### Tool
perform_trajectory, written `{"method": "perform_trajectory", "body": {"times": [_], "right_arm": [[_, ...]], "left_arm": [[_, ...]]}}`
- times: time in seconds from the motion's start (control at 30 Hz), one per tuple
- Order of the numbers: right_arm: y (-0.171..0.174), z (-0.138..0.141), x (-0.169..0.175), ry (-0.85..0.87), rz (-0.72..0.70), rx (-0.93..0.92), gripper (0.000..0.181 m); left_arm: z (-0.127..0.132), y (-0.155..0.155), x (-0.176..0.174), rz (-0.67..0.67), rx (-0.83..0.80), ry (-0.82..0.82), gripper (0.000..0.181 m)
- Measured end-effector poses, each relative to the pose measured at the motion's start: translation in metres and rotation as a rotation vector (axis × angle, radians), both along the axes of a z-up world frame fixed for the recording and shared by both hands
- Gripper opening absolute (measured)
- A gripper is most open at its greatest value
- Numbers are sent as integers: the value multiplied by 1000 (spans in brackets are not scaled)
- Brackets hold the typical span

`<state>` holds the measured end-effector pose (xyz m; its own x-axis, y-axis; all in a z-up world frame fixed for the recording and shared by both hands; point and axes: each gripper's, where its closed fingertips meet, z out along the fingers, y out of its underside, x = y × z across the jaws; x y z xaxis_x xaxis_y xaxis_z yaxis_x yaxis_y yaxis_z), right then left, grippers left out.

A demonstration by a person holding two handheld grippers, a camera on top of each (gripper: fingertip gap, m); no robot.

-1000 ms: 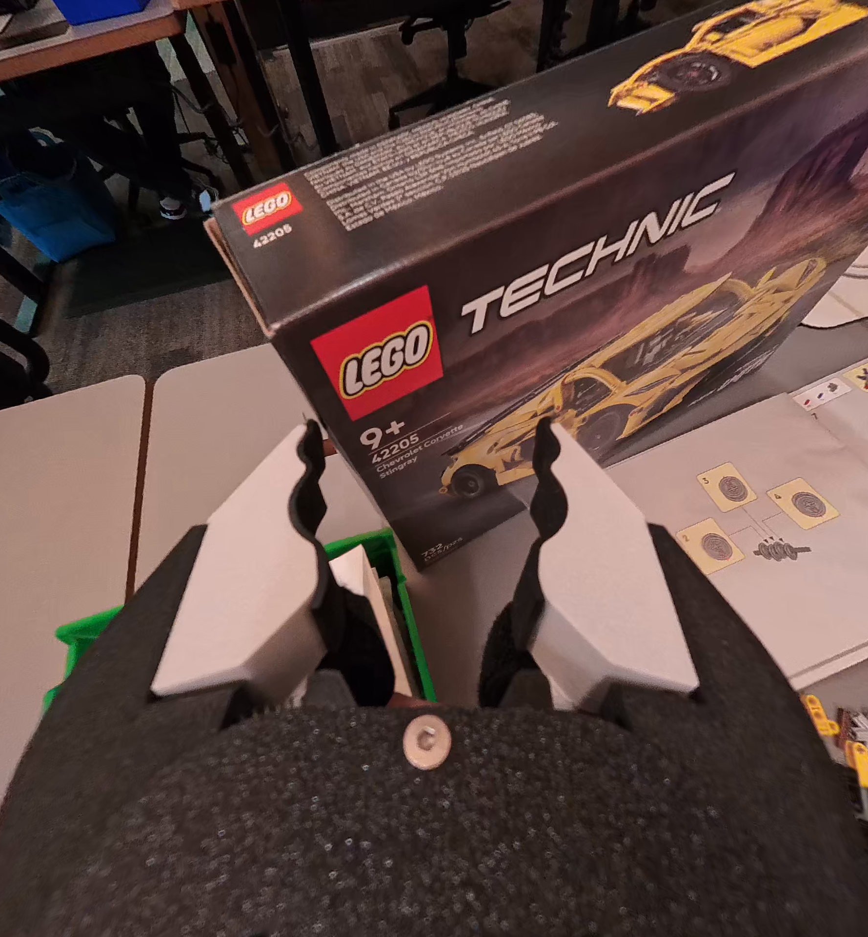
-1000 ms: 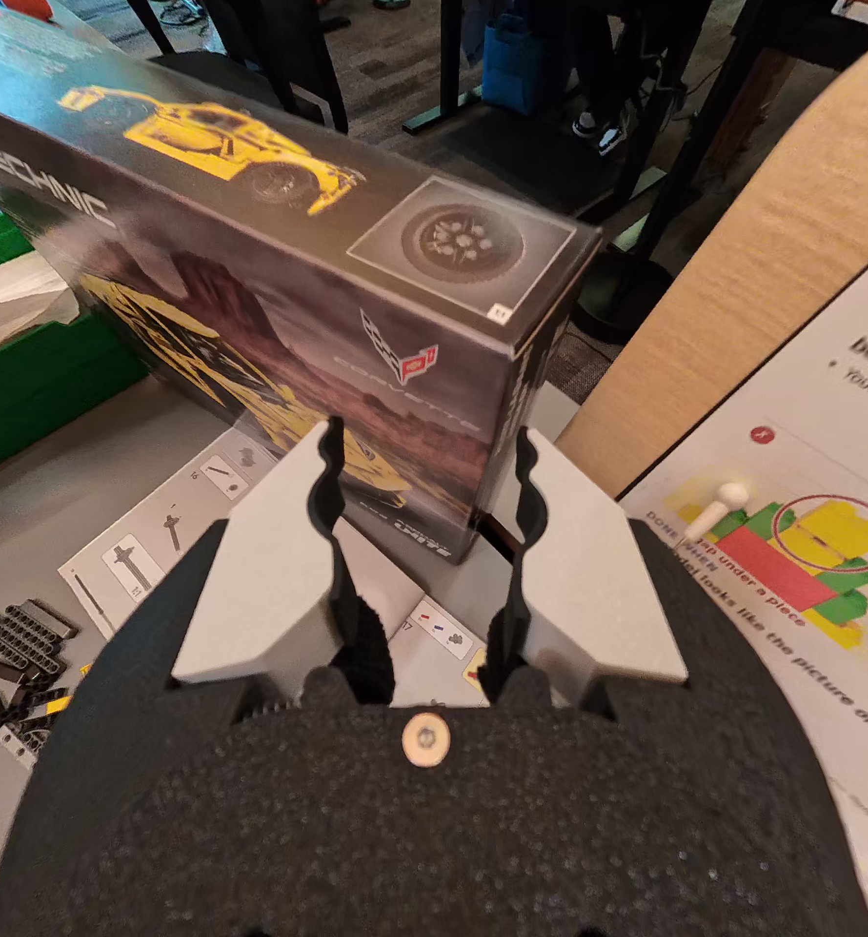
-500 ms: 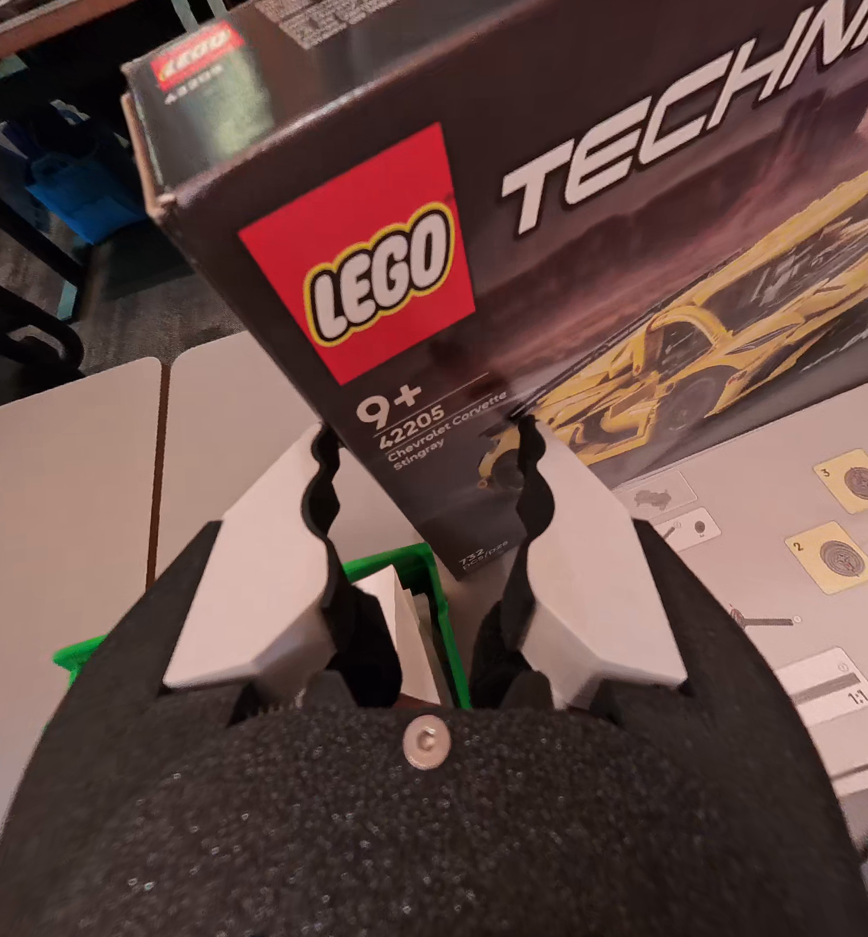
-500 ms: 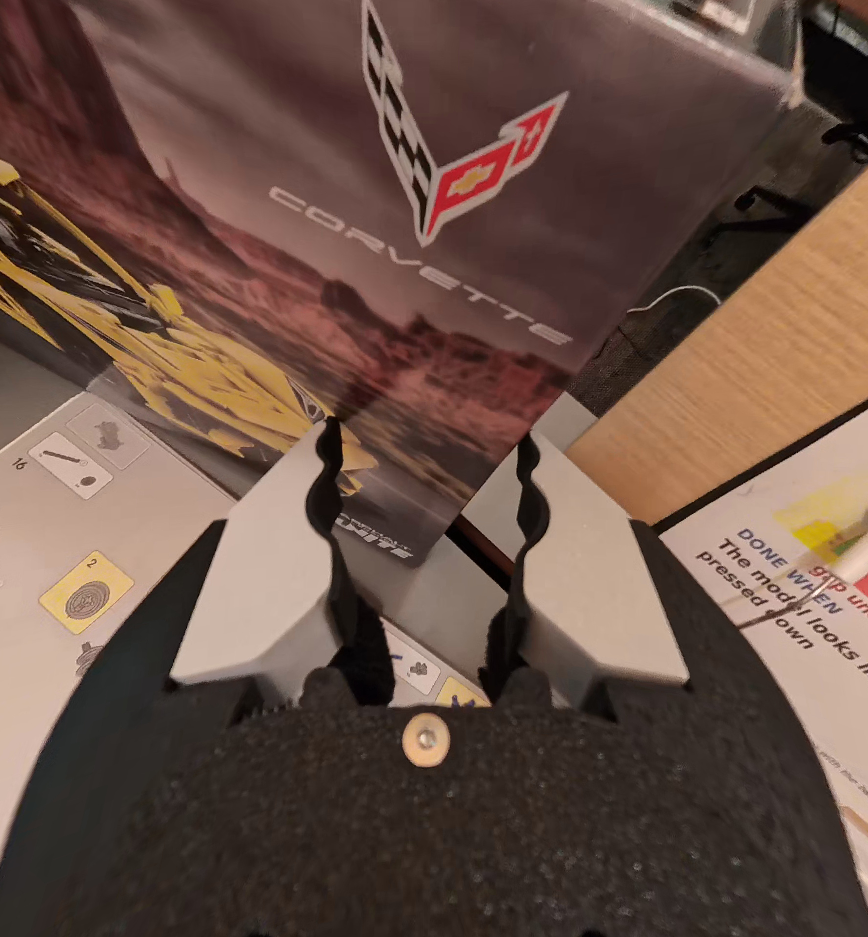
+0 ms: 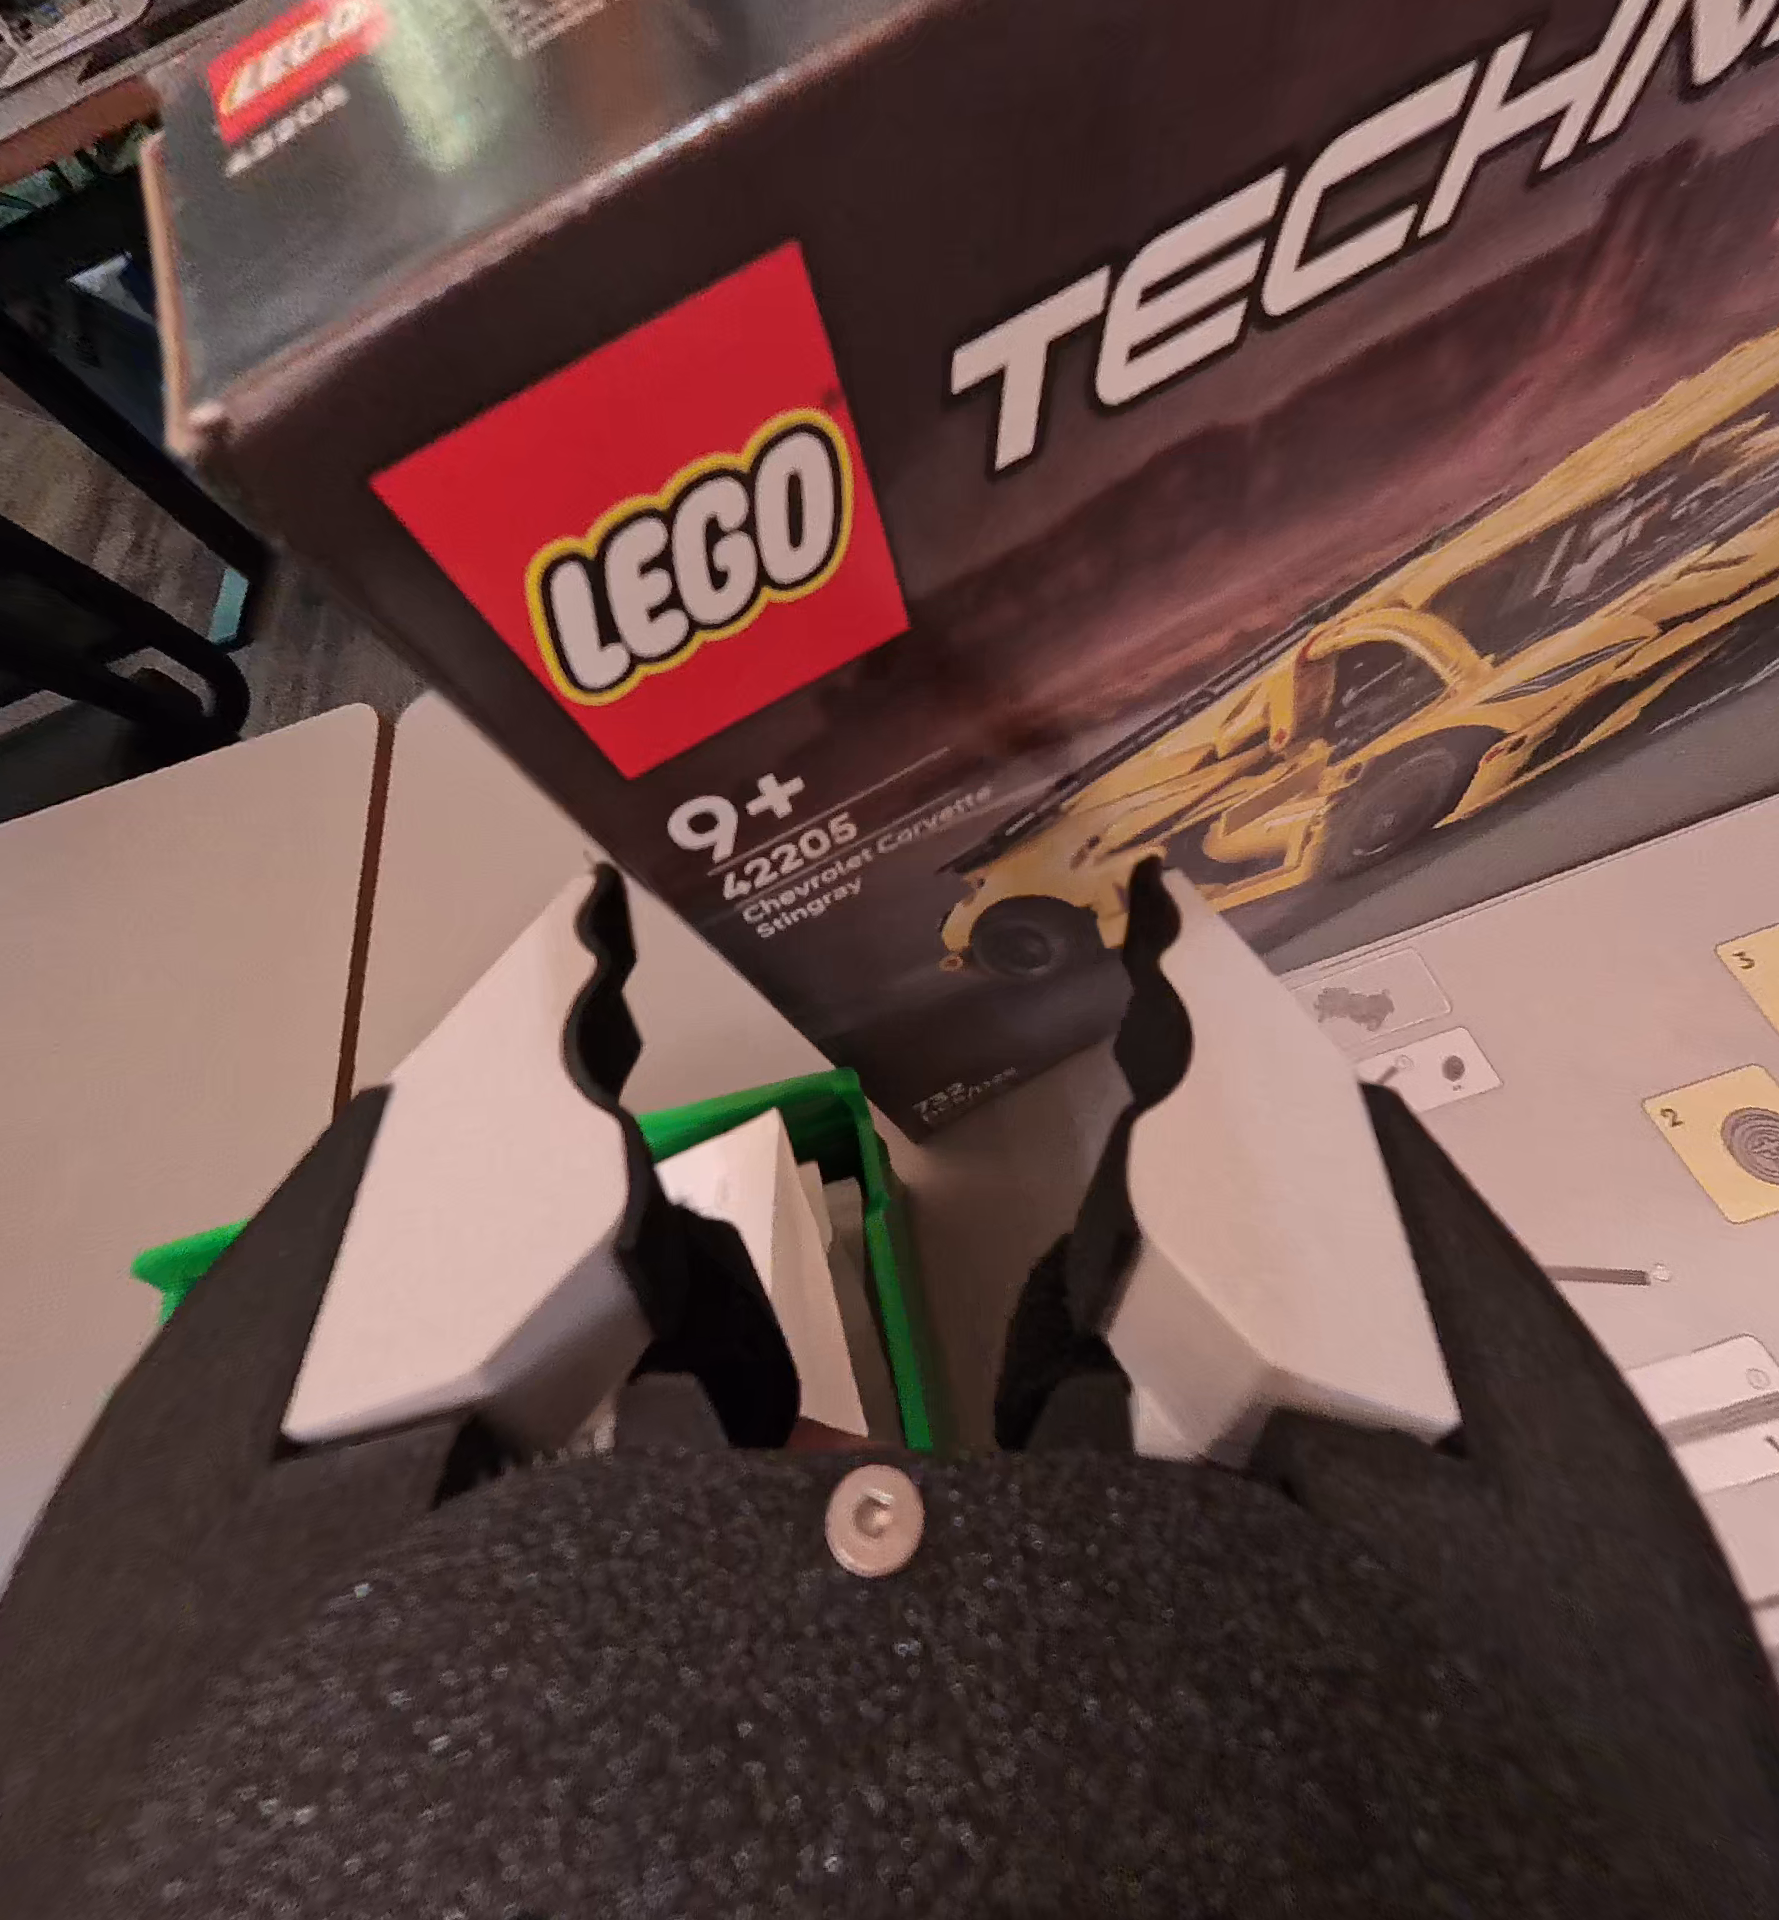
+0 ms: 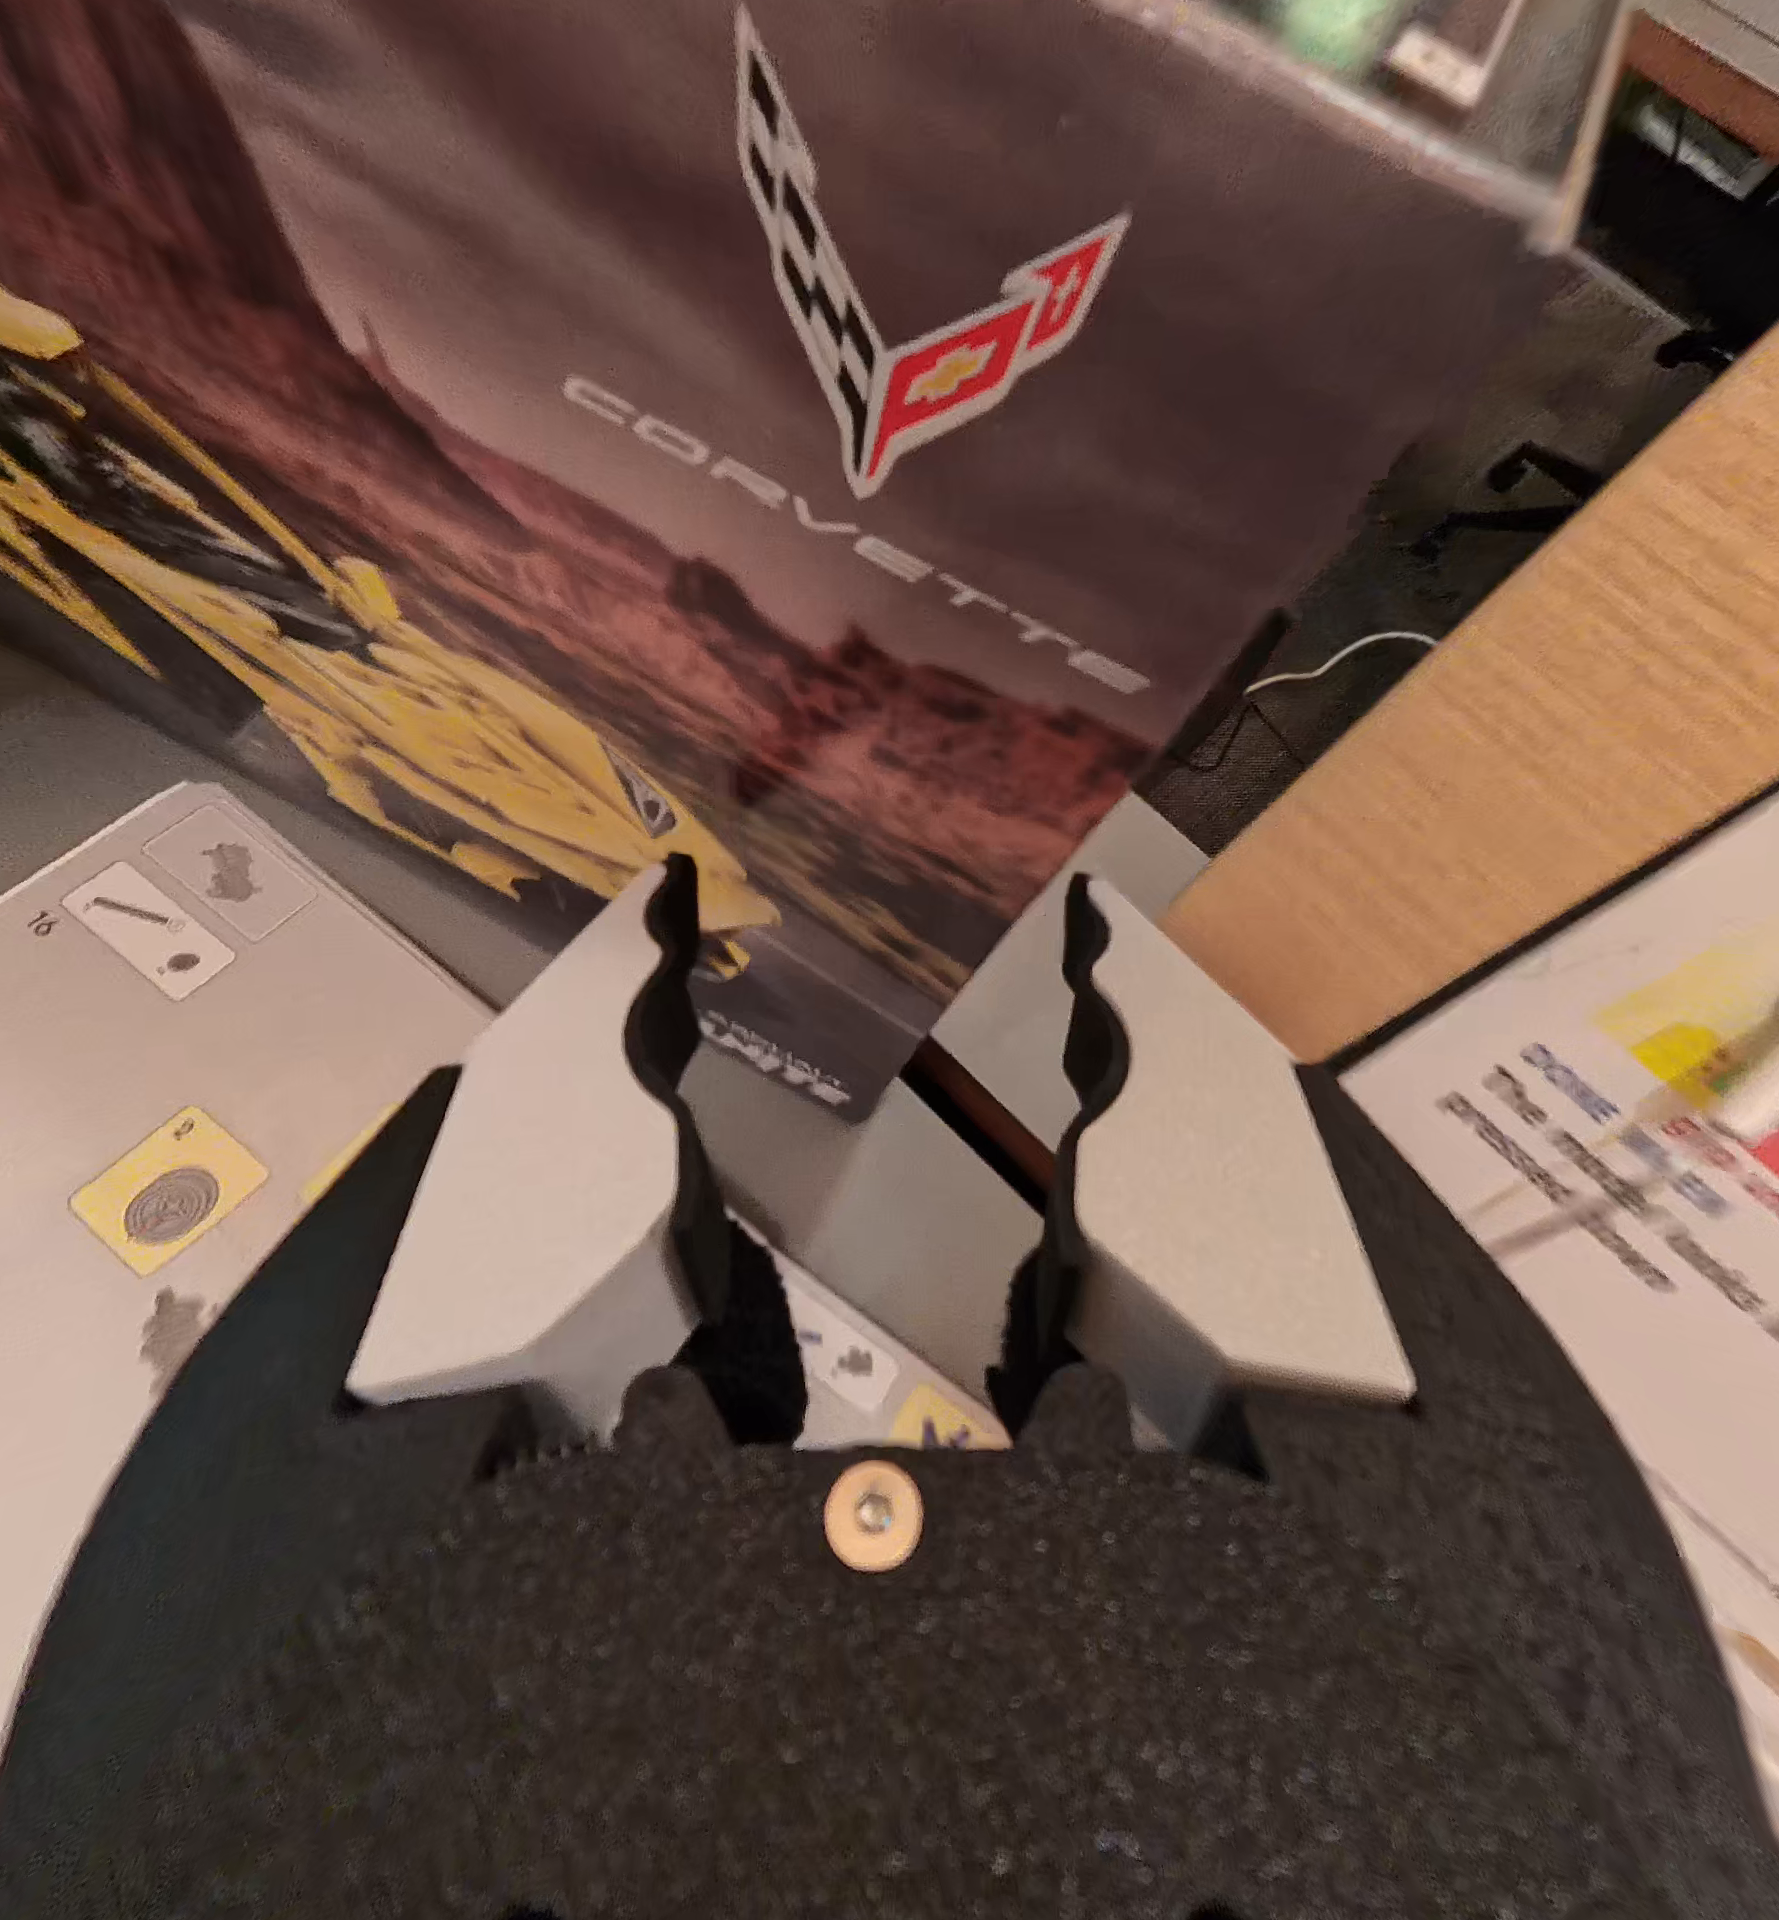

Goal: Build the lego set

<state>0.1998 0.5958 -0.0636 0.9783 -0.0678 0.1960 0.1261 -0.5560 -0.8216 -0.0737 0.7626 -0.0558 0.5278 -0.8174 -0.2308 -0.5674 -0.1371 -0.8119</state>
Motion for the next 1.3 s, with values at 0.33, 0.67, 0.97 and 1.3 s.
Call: {"method": "perform_trajectory", "body": {"times": [0.33,0.67,0.97,1.3], "right_arm": [[-231,10,-56,622,43,112,54],[-389,-44,-145,597,-125,303,67],[-410,-90,-194,400,-96,99,59],[-385,-95,-187,425,-95,80,32]], "left_arm": [[36,-173,-45,-294,-198,-351,62],[-39,-401,-67,-614,-490,-379,81],[-75,-449,-44,-730,-420,-247,66],[-72,-405,37,-714,-272,-245,50]]}}
